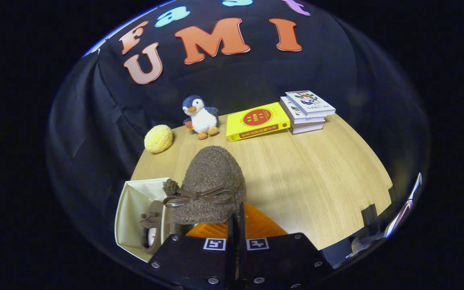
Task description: Open the storage box then place both shoes into the box .Put the left shoe in first, then the right shoe, with the right side of both shoes facing outward in a uniform manner.
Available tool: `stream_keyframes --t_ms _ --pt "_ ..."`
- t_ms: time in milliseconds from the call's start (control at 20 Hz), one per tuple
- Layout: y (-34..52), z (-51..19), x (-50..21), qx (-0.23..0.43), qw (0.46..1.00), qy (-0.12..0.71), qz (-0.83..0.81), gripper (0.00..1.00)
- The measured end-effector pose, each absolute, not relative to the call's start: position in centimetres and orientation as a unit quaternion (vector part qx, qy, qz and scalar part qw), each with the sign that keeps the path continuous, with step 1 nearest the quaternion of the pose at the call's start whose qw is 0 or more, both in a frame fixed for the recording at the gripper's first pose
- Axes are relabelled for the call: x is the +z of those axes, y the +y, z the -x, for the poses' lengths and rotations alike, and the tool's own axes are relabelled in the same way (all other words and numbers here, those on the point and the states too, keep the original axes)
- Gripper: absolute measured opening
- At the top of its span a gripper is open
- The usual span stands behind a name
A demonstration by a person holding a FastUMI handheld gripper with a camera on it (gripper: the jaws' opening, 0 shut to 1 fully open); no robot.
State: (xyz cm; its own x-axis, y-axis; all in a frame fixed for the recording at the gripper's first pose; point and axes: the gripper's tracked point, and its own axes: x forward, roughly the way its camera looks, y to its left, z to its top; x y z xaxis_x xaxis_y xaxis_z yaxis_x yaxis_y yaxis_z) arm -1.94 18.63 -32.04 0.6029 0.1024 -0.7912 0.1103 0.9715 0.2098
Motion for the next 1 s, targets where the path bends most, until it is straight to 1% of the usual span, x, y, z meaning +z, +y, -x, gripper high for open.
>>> stream_keyframes --t_ms 200,500,700,850,1000 --pt "23.9 2.2 -30.7 0.008 0.888 0.442 -0.126 0.04" --pt "31.0 3.6 -31.1 0.051 0.878 0.462 -0.116 0.04" --pt "33.3 4.3 -33.4 0.058 0.867 0.485 -0.096 0.04" --pt "34.1 4.5 -34.9 0.062 0.863 0.494 -0.081 0.07" --pt "35.1 5.1 -36.1 0.074 0.854 0.51 -0.074 0.07"
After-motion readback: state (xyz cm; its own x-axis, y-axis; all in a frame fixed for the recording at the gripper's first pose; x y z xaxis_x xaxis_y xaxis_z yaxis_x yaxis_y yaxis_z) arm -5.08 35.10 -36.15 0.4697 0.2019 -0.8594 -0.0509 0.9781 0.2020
